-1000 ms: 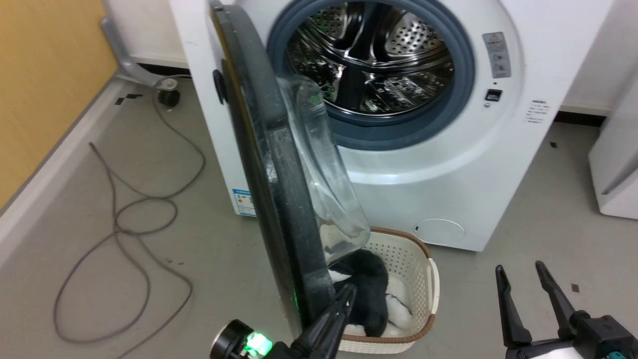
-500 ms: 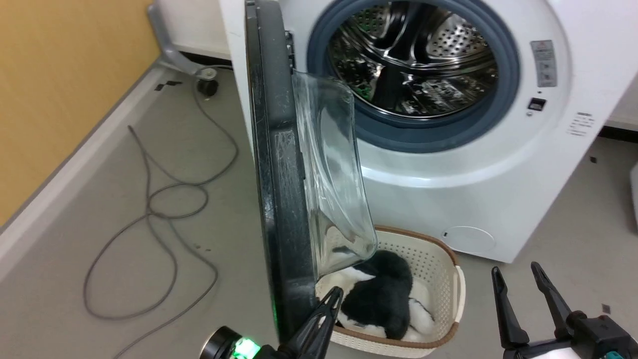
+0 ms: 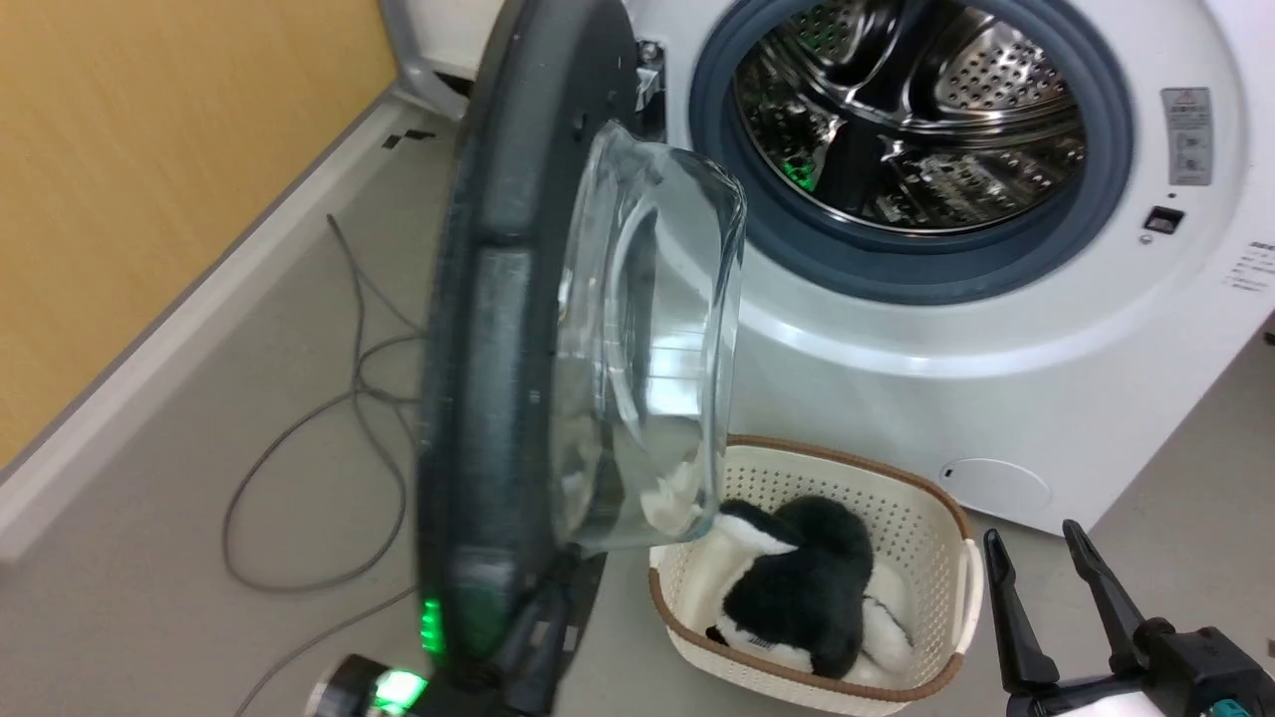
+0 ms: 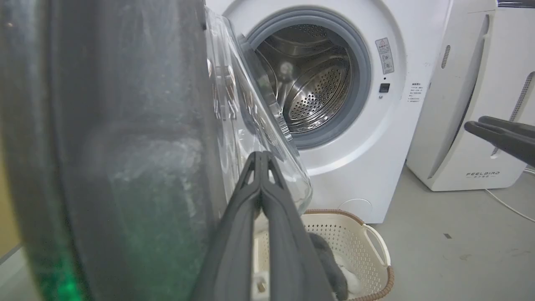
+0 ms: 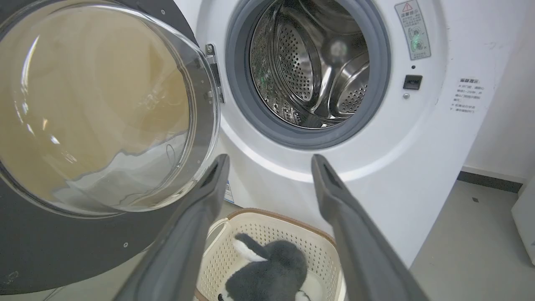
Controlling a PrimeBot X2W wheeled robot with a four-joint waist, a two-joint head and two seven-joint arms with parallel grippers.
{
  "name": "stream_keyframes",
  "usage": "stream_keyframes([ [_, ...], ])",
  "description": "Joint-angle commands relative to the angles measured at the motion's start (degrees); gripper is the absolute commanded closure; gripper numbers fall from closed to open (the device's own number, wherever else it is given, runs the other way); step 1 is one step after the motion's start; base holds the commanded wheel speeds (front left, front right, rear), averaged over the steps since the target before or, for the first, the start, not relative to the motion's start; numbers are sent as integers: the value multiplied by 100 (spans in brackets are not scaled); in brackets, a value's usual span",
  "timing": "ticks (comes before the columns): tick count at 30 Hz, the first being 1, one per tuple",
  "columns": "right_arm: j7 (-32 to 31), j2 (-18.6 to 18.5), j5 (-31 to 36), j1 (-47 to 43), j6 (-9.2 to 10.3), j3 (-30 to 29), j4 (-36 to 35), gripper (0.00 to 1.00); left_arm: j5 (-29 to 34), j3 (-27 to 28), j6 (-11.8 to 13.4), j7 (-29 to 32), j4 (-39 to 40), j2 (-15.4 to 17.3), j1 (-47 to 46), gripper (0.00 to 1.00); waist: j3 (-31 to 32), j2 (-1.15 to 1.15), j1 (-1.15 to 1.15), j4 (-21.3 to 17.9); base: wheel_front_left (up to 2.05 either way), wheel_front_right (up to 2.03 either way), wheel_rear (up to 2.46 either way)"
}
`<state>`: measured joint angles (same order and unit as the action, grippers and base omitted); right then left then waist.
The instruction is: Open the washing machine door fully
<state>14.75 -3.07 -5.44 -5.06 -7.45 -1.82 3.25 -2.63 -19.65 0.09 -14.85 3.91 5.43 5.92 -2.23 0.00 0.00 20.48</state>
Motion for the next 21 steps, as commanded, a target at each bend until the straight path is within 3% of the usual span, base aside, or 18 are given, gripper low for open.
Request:
stream_keyframes([
  [1, 25, 19, 15, 89, -3, -8, -17, 0, -7, 99, 54, -15, 26, 56, -23, 100, -45, 0, 0, 49, 0, 0, 0],
  [8, 25, 19, 78, 160, -3, -33, -32, 0, -133, 746, 186, -15, 39, 134, -59, 100, -188, 0, 0, 197, 0, 0, 0],
  [21, 25, 19, 314, 432, -3, -5, -78, 0, -414, 2066, 152, -15, -291, 174, -474, 100, -632, 0, 0, 264, 0, 0, 0],
])
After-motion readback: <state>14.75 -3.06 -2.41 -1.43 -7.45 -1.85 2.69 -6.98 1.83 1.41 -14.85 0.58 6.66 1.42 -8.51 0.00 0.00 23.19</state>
